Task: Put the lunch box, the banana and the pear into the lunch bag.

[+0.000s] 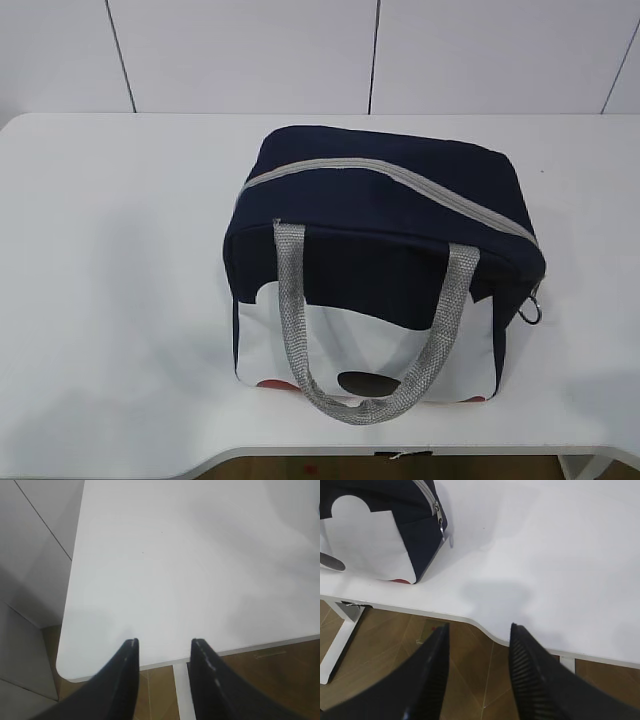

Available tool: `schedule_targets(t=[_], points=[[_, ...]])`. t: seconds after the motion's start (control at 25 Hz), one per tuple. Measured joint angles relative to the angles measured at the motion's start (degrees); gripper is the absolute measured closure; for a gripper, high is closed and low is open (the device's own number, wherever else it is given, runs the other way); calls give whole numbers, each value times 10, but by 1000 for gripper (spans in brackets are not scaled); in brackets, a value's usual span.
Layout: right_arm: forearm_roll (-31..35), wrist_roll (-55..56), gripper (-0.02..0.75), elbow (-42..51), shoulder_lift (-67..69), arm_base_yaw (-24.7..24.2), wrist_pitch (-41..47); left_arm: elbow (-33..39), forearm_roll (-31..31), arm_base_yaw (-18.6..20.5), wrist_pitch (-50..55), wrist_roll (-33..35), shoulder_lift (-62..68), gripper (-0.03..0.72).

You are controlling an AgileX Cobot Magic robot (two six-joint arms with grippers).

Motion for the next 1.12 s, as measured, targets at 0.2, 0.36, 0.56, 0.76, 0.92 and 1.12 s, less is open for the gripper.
schedule_targets(t=[0.2, 0.36, 0.56, 0.76, 0.92, 1.12], points=[[0, 0, 412, 0, 0, 0, 0, 0, 0, 0, 0, 0, 0, 443], [0, 0, 412, 0, 0, 0, 0, 0, 0, 0, 0, 0, 0, 448], [0, 0, 412, 0, 0, -4, 0, 0, 0, 0, 0, 0, 0, 451], [0, 0, 412, 0, 0, -21, 0, 0, 0, 2, 0, 0, 0, 451], [0, 0, 412, 0, 0, -25, 0, 0, 0, 3, 0, 0, 0, 451], [0, 0, 412, 0, 0, -30, 0, 0, 0, 3, 0, 0, 0, 452]])
